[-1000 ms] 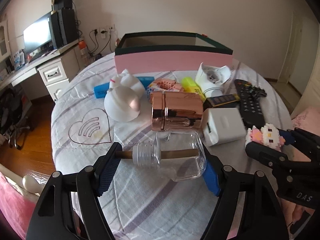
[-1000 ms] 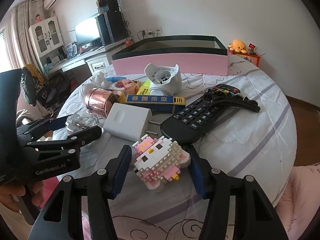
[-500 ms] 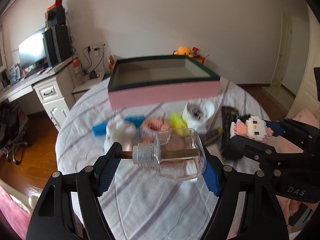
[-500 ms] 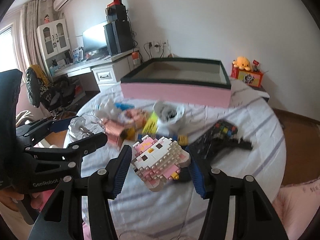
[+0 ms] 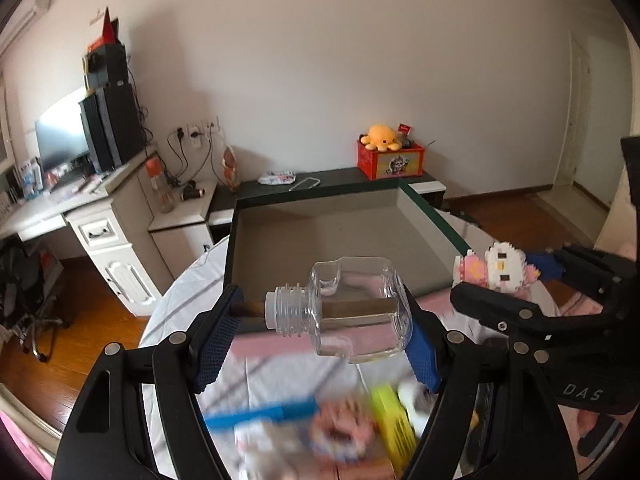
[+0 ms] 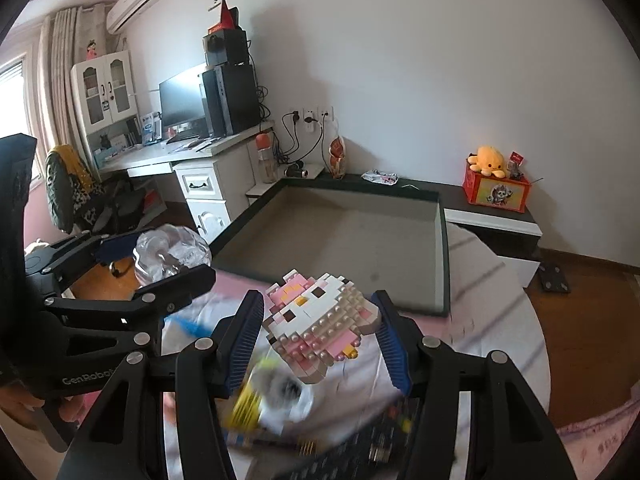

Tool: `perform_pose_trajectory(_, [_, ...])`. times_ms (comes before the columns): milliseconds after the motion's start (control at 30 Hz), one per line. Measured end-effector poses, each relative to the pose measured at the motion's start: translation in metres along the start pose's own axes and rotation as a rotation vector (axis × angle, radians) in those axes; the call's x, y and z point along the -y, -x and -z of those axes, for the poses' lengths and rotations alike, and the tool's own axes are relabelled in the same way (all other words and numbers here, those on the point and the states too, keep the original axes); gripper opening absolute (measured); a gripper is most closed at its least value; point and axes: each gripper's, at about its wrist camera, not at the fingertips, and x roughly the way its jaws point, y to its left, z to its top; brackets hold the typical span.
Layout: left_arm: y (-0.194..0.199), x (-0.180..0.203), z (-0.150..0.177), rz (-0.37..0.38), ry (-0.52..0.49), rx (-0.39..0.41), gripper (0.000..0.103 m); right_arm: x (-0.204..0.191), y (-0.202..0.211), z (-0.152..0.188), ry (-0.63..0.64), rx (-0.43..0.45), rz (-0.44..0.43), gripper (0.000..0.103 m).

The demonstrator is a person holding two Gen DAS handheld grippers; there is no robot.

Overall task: Organize rigid objects
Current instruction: 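Carry both objects over the pink box and release them inside, then withdraw both tools from the box back toward the table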

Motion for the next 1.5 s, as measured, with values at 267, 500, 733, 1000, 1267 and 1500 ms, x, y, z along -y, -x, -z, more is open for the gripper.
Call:
perform_pose_trajectory(267, [-0.094, -0.031, -0.034, -0.006, 0.043, -0.132, 0.075, 0.021, -0.083, -0.037, -0.002, -0.126, 0.017, 0.057])
perform_pose_trajectory(500, [-0.157, -0.046, -0.029, -0.023, 0.086, -0.26, 0.075, 0.045, -0.144, -0.033, -0.058, -0.261, -0.009, 0.057])
perform_pose_trajectory(733, [-0.169, -0.049, -0.022, -0.038, 0.091, -0.294, 0.079, 0.054, -0.153, -0.026, -0.091, -0.301, 0.003, 0.06])
perform_pose_trajectory(1000, [-0.138, -0.056, -0.022, -0.017, 0.142, -0.268, 0.096, 0.058, -0.131, -0.03, -0.134, -0.258, 0.002, 0.08])
perform_pose_trajectory(1267, [-0.047, -0.051, -0.012, -0.098, 0.085, -0.107, 0.103, 0.035, -0.056, -0.031, -0.063, -0.133, 0.054, 0.083])
perform_pose_trajectory(1500, [0.037, -0.042, 0.017, -0.117, 0.083, 0.003, 0.103, 0.005, 0.016, -0.005, -0.018, -0.018, 0.101, 0.093])
